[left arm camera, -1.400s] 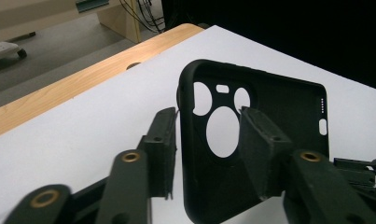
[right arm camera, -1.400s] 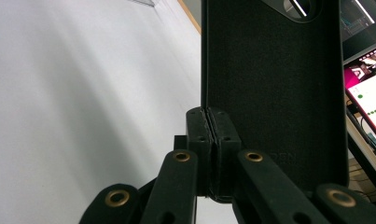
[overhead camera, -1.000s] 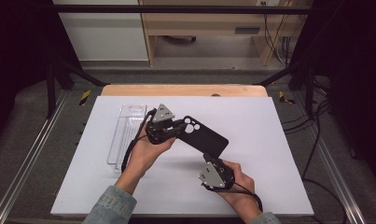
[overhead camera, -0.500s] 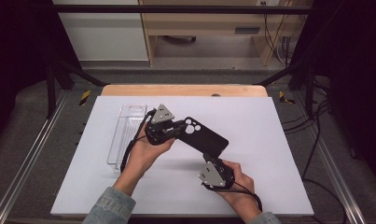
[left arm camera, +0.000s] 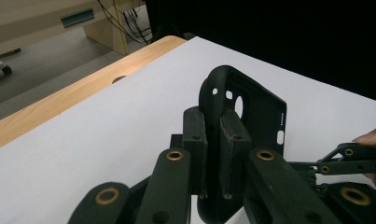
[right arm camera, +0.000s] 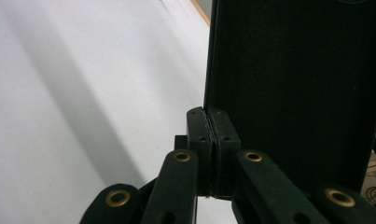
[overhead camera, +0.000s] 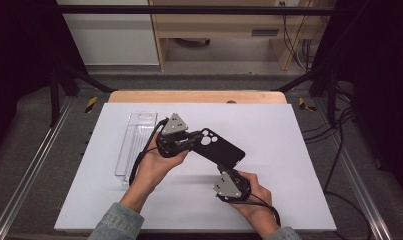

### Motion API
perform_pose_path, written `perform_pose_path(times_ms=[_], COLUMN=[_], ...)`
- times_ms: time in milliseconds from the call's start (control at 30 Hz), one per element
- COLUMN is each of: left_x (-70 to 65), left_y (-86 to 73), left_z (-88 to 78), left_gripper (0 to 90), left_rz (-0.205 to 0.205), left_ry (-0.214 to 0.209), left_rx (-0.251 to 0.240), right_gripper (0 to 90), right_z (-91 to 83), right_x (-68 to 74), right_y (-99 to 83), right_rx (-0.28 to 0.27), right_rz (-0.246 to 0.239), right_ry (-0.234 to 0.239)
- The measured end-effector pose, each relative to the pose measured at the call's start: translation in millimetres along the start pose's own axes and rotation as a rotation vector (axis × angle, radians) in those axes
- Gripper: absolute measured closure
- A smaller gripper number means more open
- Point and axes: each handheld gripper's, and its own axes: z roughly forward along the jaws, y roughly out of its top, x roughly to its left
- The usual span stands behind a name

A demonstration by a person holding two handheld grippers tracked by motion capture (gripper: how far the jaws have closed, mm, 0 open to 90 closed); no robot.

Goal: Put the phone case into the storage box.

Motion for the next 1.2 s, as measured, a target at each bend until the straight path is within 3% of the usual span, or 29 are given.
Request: perform_pose_path(times_ms=[267,500,767,967,1167,1200], left_x=[-2.6,-3.8,3.0,9.4,18.2,18.2], left_y=[4.2,12.2,12.8,13.8,13.5,13.5], left_z=[0.3,1.8,3.1,-1.8,-6.1,-6.1], left_gripper=[82.8,82.9,82.9,82.9,82.8,82.8], left_rz=[0.023,0.059,0.068,0.112,0.130,0.130], left_ry=[-0.001,0.010,0.034,0.060,0.080,0.080], left_rx=[0.002,0.012,0.025,0.055,0.078,0.078], right_gripper=[87.2,75.0,60.2,44.9,31.5,31.5], right_z=[0.6,-2.5,-1.7,-1.2,2.7,2.7], right_x=[-1.4,1.3,0.3,-4.5,-14.7,-14.7], right_y=[-1.7,-1.4,-1.9,-5.0,-13.5,-13.5], right_rx=[-0.014,-0.038,-0.051,-0.062,-0.054,-0.054], right_rz=[0.017,0.008,0.021,0.077,0.190,0.190], right_ry=[0.010,0.011,0.001,-0.032,0.004,0.004])
